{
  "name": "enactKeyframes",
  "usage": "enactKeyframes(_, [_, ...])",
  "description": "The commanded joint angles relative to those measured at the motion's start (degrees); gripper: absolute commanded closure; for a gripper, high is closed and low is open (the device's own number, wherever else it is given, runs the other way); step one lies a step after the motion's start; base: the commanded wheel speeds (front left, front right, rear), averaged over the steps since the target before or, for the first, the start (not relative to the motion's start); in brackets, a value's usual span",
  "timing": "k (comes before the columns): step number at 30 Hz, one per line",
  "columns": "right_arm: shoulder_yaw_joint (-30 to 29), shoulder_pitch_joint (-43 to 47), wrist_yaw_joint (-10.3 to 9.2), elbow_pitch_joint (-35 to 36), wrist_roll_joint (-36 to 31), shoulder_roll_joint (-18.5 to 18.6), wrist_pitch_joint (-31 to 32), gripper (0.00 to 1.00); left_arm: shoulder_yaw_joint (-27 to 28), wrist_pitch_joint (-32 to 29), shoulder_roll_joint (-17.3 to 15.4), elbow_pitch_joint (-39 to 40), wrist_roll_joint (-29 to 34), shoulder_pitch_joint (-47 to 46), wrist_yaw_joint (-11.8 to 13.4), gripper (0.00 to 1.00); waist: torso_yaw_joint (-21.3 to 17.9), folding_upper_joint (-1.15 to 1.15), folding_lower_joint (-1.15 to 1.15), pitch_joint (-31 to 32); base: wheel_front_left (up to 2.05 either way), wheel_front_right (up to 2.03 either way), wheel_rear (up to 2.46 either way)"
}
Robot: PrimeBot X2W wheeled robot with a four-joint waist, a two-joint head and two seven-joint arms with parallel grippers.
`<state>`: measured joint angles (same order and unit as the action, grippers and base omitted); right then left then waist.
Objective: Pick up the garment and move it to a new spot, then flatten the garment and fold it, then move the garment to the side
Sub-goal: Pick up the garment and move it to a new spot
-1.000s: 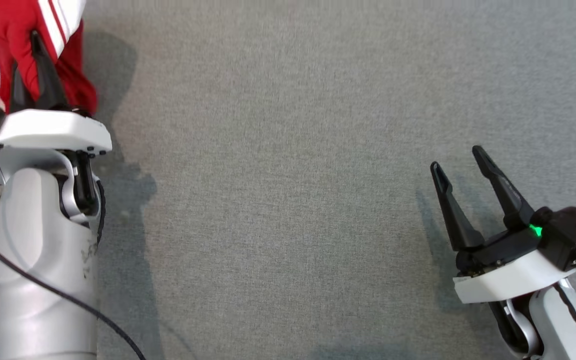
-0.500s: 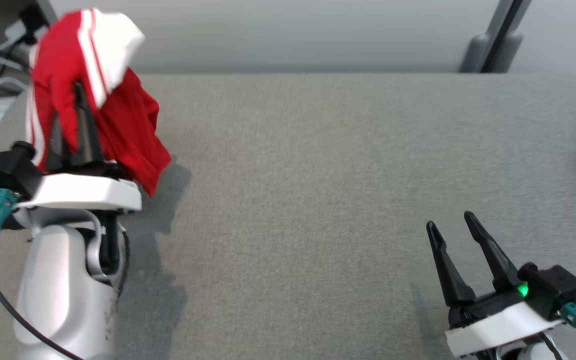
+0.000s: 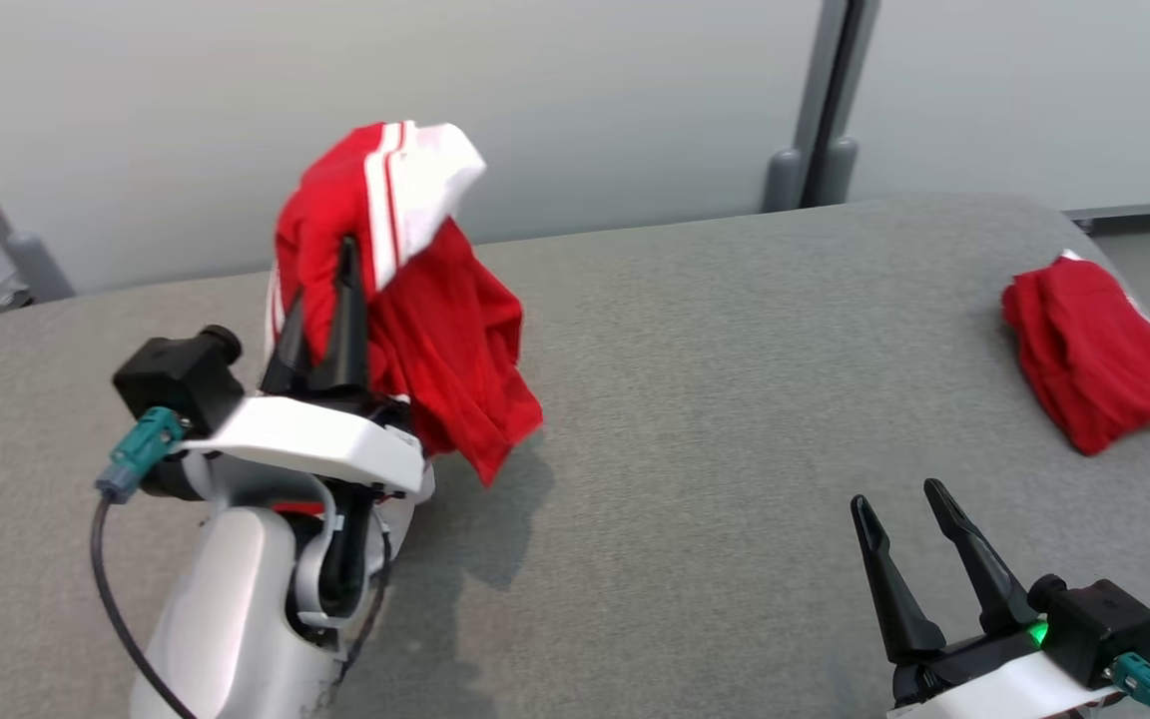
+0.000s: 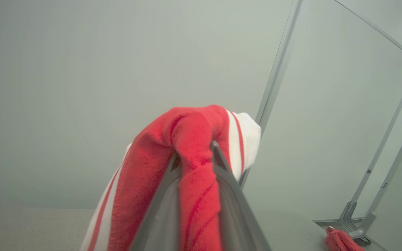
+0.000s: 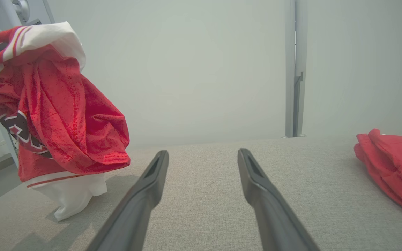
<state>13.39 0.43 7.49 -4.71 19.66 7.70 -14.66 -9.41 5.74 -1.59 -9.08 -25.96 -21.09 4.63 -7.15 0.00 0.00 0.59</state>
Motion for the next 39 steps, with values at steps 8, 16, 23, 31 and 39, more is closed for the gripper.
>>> enactKeyframes(8, [1.7, -1.8, 0.0, 1.2, 0.5, 0.9, -0.3, 0.0, -4.9, 0.9, -1.3, -5.2, -4.6, -1.3, 1.6, 1.0, -5.9, 0.0, 0.0, -0.3, 0.0, 0.0, 0.0])
enactKeyframes(16, [3.1, -3.1, 0.0, 0.9, 1.0, 1.3, -0.3, 0.0, -12.1, 5.0, -1.3, -17.8, -7.8, -5.7, 1.4, 1.0, -10.1, 0.0, 0.0, -2.0, 0.0, 0.0, 0.0])
enactKeyframes(23, [4.2, -4.0, 0.0, 0.7, 1.4, 0.9, -0.3, 0.0, -16.0, 8.1, -1.3, -29.7, -8.8, -11.2, 1.0, 1.0, -13.0, 0.0, 0.0, -4.1, 0.0, 0.0, 0.0])
enactKeyframes(31, [4.4, -4.7, 0.0, 0.5, 1.5, 0.0, -0.3, 0.0, -18.8, 9.2, -1.3, -34.3, -10.1, -15.3, -0.7, 0.0, -14.0, 0.0, 0.0, -6.2, 0.0, 0.0, 0.0])
enactKeyframes(39, [3.1, -4.4, 0.0, 0.2, 1.2, -0.6, -0.3, 0.0, -14.2, 9.2, -1.3, -24.9, -5.1, -13.6, 0.0, 0.0, -11.6, 0.0, 0.0, -5.1, 0.0, 0.0, 0.0])
